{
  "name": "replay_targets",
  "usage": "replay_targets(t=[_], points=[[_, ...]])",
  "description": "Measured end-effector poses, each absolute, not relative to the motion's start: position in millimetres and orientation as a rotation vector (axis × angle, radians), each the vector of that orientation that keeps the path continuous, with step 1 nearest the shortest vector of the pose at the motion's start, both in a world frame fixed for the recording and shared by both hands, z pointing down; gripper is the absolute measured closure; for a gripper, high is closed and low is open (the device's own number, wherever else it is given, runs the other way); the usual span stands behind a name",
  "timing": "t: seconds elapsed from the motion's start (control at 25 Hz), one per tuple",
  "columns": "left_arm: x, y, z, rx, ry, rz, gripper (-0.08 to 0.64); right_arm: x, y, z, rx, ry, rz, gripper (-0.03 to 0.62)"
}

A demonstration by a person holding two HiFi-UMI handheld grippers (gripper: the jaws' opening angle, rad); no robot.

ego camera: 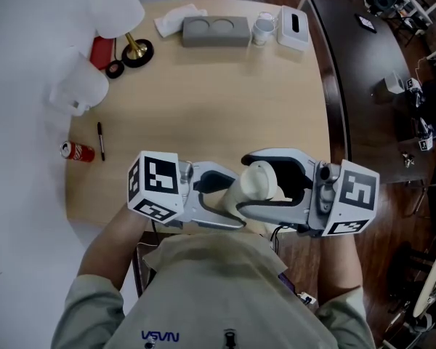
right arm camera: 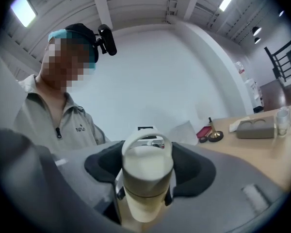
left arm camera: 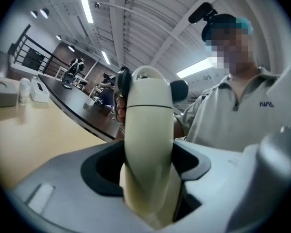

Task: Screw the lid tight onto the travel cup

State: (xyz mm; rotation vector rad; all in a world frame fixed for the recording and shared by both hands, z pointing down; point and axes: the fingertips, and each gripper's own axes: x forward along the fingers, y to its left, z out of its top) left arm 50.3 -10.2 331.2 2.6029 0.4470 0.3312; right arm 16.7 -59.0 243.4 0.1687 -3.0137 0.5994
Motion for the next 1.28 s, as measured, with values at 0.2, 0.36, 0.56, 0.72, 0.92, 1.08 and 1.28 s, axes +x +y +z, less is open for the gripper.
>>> replay_targets(t=[0.2, 0.36, 0.56, 0.72, 0.92, 1.08, 1.28], points=[[55, -47, 354, 2.772, 0.037, 0.483, 0.250, 23, -88, 263, 0.538, -2.894, 0.515, 0.301], [56, -82, 369, 2.847, -0.436, 0.589, 0.249, 33, -119, 279, 0.938, -2.769, 0.528, 0.301], [55, -106, 394, 2.759, -0.957, 0.697, 0.249, 45, -142, 299, 1.335, -2.609, 0.625, 0.301], [61, -106, 402, 2.722, -0.903, 0.663, 0.250, 48, -146, 308, 1.427, -2.560, 0.631, 0.301], [64, -80, 372, 2.707, -0.277, 0.353, 0.250, 38, -124, 278, 1.014, -2.828, 0.649, 0.284], [56, -47, 345, 2.642, 0.181, 0.291, 0.250, 40, -95, 252, 0.640, -2.990, 0.619, 0.279], [49, -19, 322, 2.524, 0.532, 0.236, 0.250, 38, -70, 232, 0.252, -3.084, 0.663, 0.279]])
